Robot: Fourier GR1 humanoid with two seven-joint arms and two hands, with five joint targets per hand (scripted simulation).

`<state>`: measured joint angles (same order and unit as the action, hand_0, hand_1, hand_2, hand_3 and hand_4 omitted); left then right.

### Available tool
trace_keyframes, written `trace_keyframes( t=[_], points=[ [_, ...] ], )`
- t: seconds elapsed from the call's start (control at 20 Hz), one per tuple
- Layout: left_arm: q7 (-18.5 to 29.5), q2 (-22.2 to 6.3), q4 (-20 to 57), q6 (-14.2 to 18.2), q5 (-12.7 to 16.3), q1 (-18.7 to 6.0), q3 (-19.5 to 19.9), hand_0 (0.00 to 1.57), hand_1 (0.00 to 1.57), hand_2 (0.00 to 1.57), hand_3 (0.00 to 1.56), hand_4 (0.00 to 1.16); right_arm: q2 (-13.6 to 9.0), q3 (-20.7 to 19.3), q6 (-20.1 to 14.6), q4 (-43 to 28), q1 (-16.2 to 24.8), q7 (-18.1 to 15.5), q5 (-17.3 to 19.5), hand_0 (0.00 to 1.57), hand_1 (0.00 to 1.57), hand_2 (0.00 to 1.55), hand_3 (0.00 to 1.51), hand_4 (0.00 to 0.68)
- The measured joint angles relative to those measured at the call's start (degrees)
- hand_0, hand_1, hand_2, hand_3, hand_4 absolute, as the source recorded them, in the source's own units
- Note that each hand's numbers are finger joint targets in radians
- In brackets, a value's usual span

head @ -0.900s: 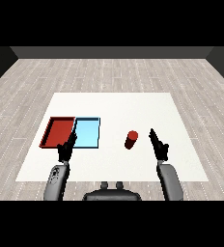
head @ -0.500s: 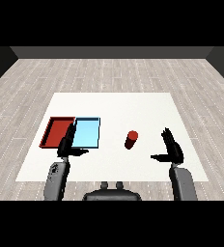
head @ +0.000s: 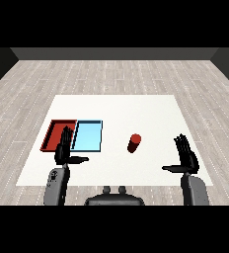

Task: Pick the red can and put it in the red box

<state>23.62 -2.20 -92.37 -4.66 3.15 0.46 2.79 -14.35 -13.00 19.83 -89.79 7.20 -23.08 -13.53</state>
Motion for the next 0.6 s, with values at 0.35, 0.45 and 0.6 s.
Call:
trace_keyframes(
  t=[0.35,0.45,0.6],
  points=[
    [0.4,-0.1,-0.9,-0.6,0.9,-0.1,-0.3,0.00,0.00,0.00,0.00,0.00,0.8,-1.5,1.5,-0.2,-0.9,0.5,-0.1,0.00,0.00,0.00,0.00,0.000],
    [2.2,0.3,-0.3,-0.7,0.7,0.8,-0.5,0.00,0.00,0.00,0.00,0.00,1.3,-1.5,1.8,-0.1,-1.0,1.0,-0.1,0.00,0.00,0.00,0.00,0.000],
    [1.3,0.0,-0.8,-0.9,1.5,0.2,0.0,0.00,0.00,0.00,0.00,0.00,1.6,-1.9,2.5,0.6,-1.4,1.4,0.1,0.00,0.00,0.00,0.00,0.000]
  ],
)
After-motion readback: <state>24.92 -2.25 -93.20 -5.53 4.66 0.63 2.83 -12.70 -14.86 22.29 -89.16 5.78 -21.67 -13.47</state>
